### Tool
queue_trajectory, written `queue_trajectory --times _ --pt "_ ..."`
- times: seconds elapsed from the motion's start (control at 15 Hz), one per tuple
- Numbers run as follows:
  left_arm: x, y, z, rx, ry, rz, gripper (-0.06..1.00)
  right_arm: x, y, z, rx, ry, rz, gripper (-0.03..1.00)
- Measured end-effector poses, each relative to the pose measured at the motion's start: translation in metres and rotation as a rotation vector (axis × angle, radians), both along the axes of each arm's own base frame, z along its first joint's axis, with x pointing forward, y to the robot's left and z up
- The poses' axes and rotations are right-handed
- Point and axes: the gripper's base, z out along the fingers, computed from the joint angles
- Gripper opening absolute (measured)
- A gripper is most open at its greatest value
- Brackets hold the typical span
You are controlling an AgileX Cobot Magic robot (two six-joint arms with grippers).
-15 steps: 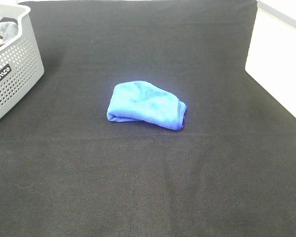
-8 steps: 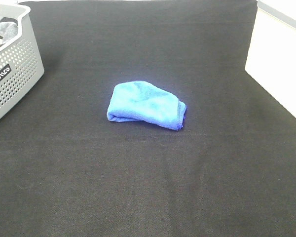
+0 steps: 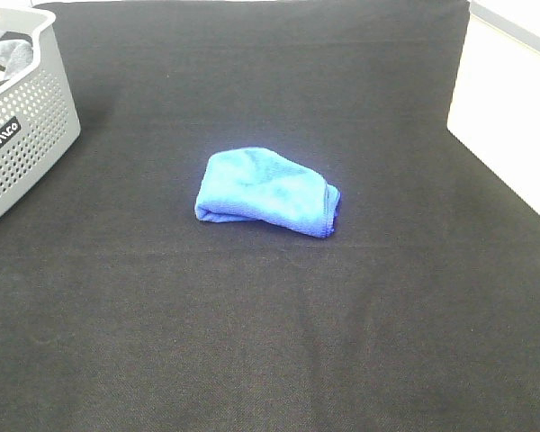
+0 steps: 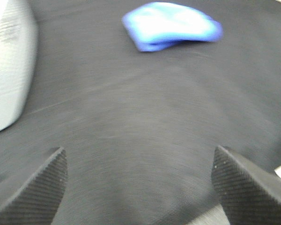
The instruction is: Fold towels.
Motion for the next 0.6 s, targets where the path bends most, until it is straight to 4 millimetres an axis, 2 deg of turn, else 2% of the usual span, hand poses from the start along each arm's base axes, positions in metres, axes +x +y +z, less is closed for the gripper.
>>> queue_trajectory --times 0.2,0.4,0.6 --pt "0.002 0.0 0.0 0.0 -0.004 0.126 0.8 0.0 -0.001 0.0 0.001 -0.002 -0.062 0.89" --pt "-0.005 0.0 0.0 -0.003 -0.059 0.136 0.8 -0.009 -0.004 0.001 0.01 -0.068 -0.182 0.89" --pt "-0.006 0.0 0.0 -0.004 -0.062 0.136 0.8 -0.021 -0.004 0.002 0.02 -0.143 -0.19 0.89"
